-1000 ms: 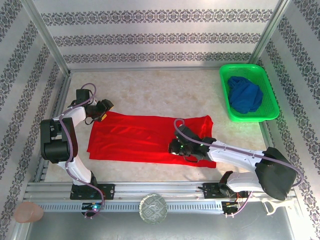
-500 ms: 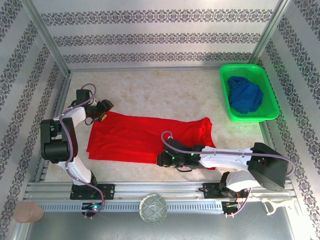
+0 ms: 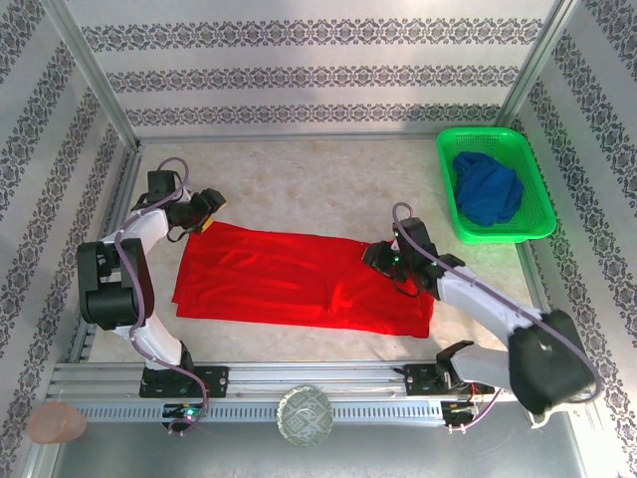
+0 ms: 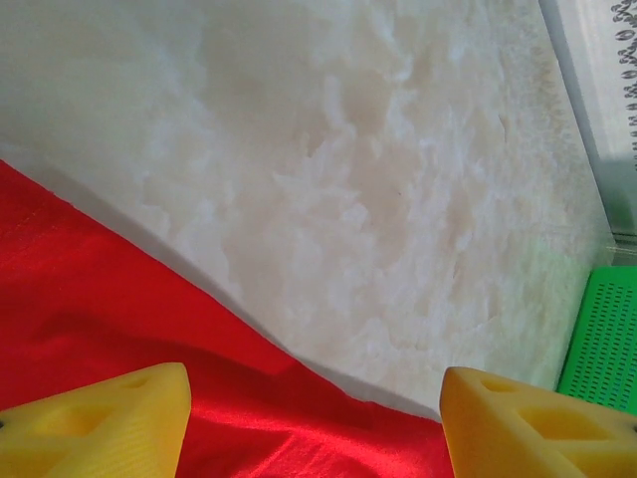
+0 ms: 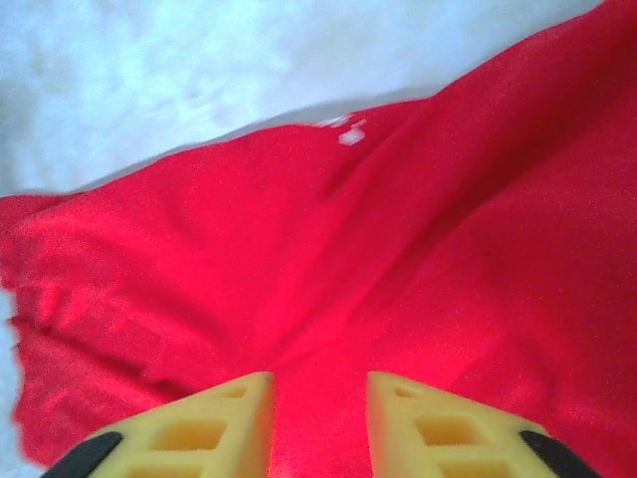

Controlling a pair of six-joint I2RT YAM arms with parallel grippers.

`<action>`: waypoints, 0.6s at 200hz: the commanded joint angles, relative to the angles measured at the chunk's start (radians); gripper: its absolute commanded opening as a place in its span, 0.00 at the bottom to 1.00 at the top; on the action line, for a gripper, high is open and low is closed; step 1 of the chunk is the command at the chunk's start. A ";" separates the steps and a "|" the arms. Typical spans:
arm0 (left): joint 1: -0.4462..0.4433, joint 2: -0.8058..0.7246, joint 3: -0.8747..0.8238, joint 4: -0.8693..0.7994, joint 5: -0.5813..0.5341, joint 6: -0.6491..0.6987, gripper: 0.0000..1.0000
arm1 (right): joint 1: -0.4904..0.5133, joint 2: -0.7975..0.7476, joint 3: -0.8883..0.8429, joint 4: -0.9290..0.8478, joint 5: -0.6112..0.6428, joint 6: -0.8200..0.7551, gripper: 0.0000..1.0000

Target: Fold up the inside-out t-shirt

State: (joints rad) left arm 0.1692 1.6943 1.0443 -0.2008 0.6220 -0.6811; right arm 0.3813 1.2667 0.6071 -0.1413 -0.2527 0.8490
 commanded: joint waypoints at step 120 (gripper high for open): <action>-0.025 -0.154 -0.107 0.011 0.018 -0.038 0.71 | -0.336 -0.056 0.002 -0.052 -0.273 -0.174 0.41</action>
State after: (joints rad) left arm 0.1680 1.6413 0.9401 -0.1936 0.6075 -0.6941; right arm 0.0429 1.3136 0.6018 -0.0982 -0.4736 0.7094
